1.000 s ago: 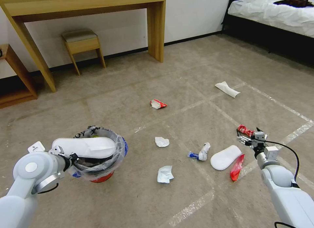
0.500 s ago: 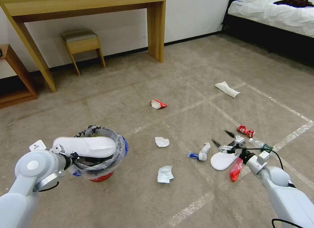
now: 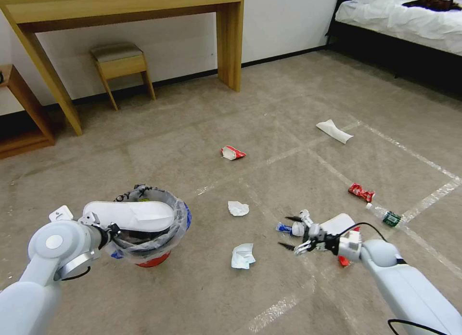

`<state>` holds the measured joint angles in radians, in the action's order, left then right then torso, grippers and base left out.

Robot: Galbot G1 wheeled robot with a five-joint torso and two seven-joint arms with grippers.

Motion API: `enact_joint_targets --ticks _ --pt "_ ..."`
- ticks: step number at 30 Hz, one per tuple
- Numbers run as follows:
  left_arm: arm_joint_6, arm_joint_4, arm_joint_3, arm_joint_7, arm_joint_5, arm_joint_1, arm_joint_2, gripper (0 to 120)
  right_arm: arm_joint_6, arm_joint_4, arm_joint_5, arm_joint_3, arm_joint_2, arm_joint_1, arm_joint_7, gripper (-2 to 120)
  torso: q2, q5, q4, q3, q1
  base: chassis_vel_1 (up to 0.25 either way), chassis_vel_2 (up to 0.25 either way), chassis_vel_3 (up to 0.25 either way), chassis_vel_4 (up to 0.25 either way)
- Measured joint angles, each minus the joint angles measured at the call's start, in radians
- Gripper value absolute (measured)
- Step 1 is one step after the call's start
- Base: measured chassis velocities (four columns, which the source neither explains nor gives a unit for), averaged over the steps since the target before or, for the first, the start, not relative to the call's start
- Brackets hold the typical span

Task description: Pick up the trash bin and place the garbage on the floor into it.

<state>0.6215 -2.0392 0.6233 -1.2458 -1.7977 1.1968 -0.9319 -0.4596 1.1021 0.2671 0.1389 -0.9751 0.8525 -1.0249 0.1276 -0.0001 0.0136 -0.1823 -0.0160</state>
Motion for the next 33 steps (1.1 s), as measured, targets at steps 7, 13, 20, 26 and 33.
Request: enact_joint_targets --ticks 7,13,20,26,33 --pt "-0.002 -0.007 0.008 -0.002 0.002 0.012 0.004 4 0.007 -0.043 -0.019 -0.140 -0.035 -0.102 0.014 100 0.000 0.0001 -0.0003 0.000 0.000 0.000 0.000 0.000 0.000" --pt "-0.002 -0.008 0.012 -0.003 0.004 0.017 0.008 4 0.011 -0.118 -0.022 -0.253 -0.105 -0.203 0.020 100 0.000 0.0000 -0.0002 0.000 0.000 0.000 0.000 0.000 0.000" --pt "-0.003 -0.005 0.011 -0.003 0.010 0.017 0.007 4 0.015 -0.194 -0.028 -0.343 -0.208 -0.266 0.022 100 0.000 0.0000 -0.0001 0.000 0.000 0.000 0.000 0.000 0.000" --pt "-0.003 -0.002 0.005 -0.003 0.014 0.013 0.003 4 0.016 -0.261 -0.086 -0.384 -0.282 -0.292 0.047 100 0.000 0.0002 -0.0001 0.000 0.000 0.000 0.000 0.000 0.000" --pt "-0.003 -0.002 0.003 -0.003 0.020 0.014 0.006 4 0.030 -0.323 -0.140 -0.446 -0.314 -0.334 0.088 100 0.000 0.0000 0.0000 0.000 0.000 0.000 0.000 0.000 0.000"
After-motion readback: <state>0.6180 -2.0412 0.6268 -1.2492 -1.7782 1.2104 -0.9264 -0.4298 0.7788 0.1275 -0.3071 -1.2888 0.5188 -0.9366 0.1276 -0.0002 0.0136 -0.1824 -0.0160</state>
